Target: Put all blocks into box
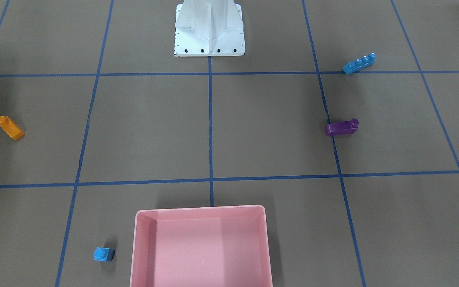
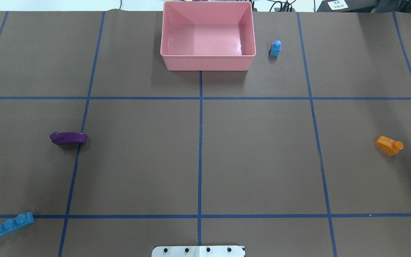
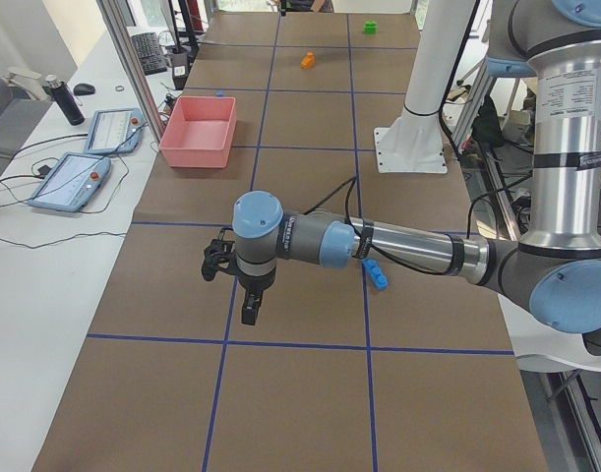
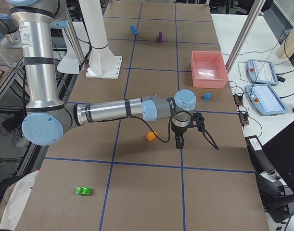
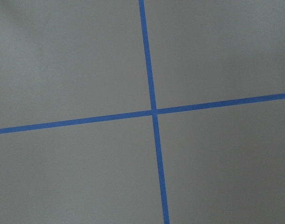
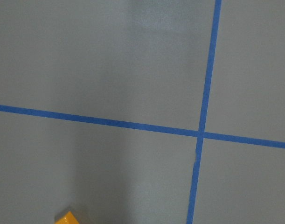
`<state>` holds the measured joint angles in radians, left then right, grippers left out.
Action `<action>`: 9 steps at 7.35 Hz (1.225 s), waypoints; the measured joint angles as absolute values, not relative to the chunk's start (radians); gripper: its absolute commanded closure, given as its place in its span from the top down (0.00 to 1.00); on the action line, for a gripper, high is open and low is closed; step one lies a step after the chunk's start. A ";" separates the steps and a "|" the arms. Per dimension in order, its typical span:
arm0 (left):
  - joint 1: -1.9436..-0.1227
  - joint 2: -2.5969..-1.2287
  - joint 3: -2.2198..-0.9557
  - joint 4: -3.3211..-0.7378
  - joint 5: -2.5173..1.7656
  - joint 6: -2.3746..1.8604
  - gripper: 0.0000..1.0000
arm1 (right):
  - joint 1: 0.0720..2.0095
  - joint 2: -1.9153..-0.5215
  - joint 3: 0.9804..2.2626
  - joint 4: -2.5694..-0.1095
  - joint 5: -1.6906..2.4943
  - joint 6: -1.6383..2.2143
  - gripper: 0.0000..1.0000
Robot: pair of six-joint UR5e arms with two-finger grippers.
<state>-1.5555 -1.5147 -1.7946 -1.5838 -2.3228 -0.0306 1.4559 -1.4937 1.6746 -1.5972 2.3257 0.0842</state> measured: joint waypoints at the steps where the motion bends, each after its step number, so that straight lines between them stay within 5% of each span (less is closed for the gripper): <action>1: -1.554 -1.515 -1.796 -1.581 -2.328 -0.030 1.00 | 1.457 -1.494 1.676 -1.606 2.329 0.085 1.00; 9: -1.513 -1.482 -1.800 -1.624 -2.399 -0.030 1.00 | 1.452 -1.612 1.682 -1.496 2.371 0.089 1.00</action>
<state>-1.5129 -1.4823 -1.8000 -1.6236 -2.3994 -0.0303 1.4521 -1.6123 1.6822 -1.4955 2.3712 0.0889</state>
